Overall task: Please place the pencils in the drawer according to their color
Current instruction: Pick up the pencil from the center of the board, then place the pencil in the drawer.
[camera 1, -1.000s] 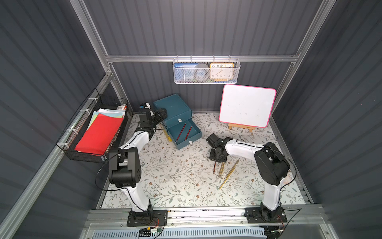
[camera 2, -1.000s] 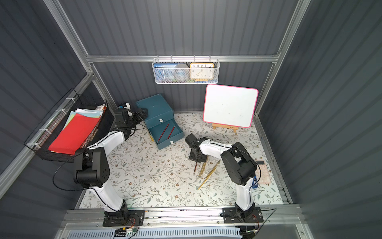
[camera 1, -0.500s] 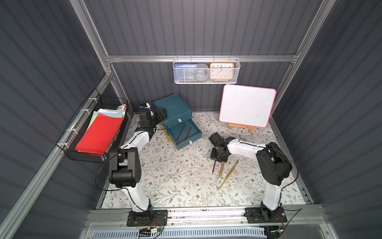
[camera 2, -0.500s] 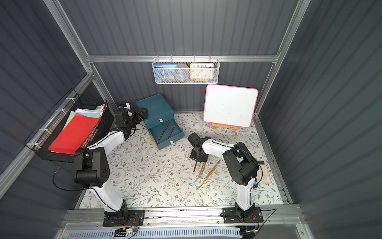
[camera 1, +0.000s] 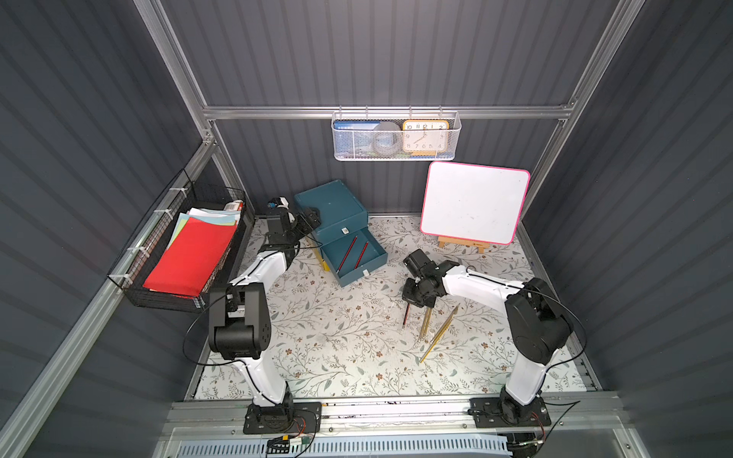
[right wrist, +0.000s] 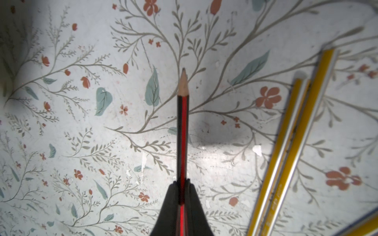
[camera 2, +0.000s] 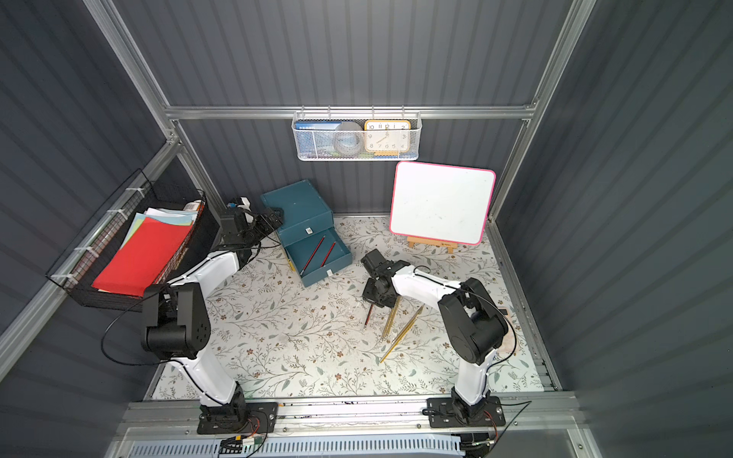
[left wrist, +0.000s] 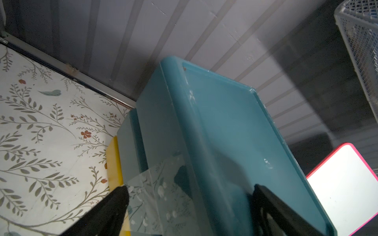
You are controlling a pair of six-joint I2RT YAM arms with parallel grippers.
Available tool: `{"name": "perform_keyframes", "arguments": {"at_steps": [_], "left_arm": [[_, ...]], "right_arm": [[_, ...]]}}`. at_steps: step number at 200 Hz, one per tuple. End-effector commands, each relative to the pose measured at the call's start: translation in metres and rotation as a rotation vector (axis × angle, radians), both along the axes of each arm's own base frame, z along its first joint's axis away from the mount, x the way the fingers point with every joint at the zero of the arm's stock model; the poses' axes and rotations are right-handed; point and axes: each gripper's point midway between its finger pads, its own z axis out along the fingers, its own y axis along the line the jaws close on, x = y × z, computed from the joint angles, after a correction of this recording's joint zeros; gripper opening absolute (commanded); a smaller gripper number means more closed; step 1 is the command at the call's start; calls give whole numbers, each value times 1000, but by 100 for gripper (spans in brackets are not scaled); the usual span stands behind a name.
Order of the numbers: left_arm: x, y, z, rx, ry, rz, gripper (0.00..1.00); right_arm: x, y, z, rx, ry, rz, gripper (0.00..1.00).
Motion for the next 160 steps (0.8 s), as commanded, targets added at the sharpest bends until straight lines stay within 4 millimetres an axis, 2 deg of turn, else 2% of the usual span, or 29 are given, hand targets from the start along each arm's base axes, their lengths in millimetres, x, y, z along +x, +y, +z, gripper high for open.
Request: {"name": "perform_keyframes", "arguments": {"at_steps": [1,48,94,160], "left_arm": [[-9,-4,-15,14,68,-15,100],[-9,-4,-19,13,75,-17,100],[-10,-4,-20,15,76,-18,100],[-9,-5,-20,8,74,-21,100]], "right_arm": [[0,6,17,52,-22,6,0],[12,25,62,161,-91,15,0],[33,48,111,259,-168,29,0],[76,93,150,374,-238,36,0]]}}
